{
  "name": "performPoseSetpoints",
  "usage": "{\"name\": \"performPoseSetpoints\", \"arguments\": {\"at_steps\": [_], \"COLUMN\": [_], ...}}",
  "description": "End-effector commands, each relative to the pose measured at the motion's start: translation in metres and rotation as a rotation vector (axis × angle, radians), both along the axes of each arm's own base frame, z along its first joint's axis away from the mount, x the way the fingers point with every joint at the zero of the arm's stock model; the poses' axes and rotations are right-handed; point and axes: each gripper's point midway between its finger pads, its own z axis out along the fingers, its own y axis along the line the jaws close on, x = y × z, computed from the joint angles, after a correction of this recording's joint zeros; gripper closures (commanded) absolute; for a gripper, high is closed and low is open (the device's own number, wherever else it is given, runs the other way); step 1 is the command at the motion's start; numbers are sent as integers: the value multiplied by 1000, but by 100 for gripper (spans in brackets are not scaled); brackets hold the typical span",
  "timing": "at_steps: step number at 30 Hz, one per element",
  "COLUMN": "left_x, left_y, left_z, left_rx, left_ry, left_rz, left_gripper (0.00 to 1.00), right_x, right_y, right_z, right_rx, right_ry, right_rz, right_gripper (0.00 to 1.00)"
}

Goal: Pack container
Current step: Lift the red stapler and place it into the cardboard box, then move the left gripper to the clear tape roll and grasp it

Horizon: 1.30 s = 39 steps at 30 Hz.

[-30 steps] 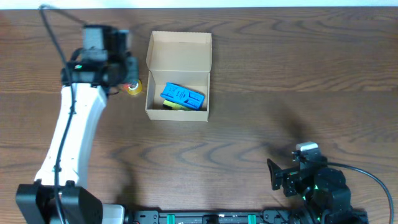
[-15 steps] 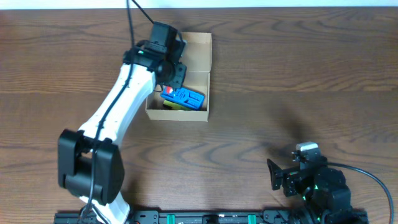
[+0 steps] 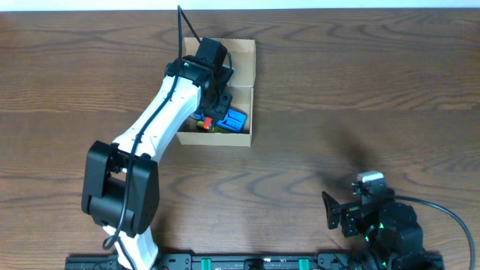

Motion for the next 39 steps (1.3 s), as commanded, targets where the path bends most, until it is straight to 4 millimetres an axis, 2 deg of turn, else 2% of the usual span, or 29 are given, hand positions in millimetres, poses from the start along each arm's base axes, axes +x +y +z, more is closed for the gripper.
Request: {"name": "performPoseSetpoints", "arguments": {"at_steps": [1, 5, 12, 17, 21, 26, 29, 33, 34, 37, 38, 39], "left_x": [3, 2, 2, 3, 5, 14, 18, 25, 27, 30, 30, 30], "left_y": [0, 0, -1, -1, -2, 5, 22, 68, 81, 117, 134, 142], "left_z": [-4, -15, -17, -13, 7, 60, 92, 125, 129, 131, 126, 123], "left_rx": [13, 23, 21, 13, -13, -83, -139, -213, -229, -260, -262, -261], "left_ry": [2, 29, 35, 27, -18, -130, -190, -243, -247, -236, -219, -210], "left_rz": [-20, -21, -17, -8, 6, 105, 233, 499, 568, 760, 840, 874], "left_gripper": [81, 79, 38, 27, 25, 26, 24, 19, 17, 3, 5, 5], "right_x": [1, 1, 1, 1, 1, 1, 1, 1, 1, 1, 1, 1], "right_y": [-3, -3, -3, -3, -3, -3, -3, -3, -3, -3, -3, -3], "right_z": [0, 0, 0, 0, 0, 0, 0, 0, 0, 0, 0, 0], "right_rx": [6, 6, 6, 6, 6, 6, 6, 6, 6, 6, 6, 6], "right_ry": [-2, -2, -2, -2, -2, -2, -2, -2, -2, -2, -2, -2], "right_rz": [-22, -22, -22, -22, -22, -22, -22, -22, -22, -22, -22, -22], "right_gripper": [1, 1, 1, 1, 1, 1, 1, 1, 1, 1, 1, 1]}}
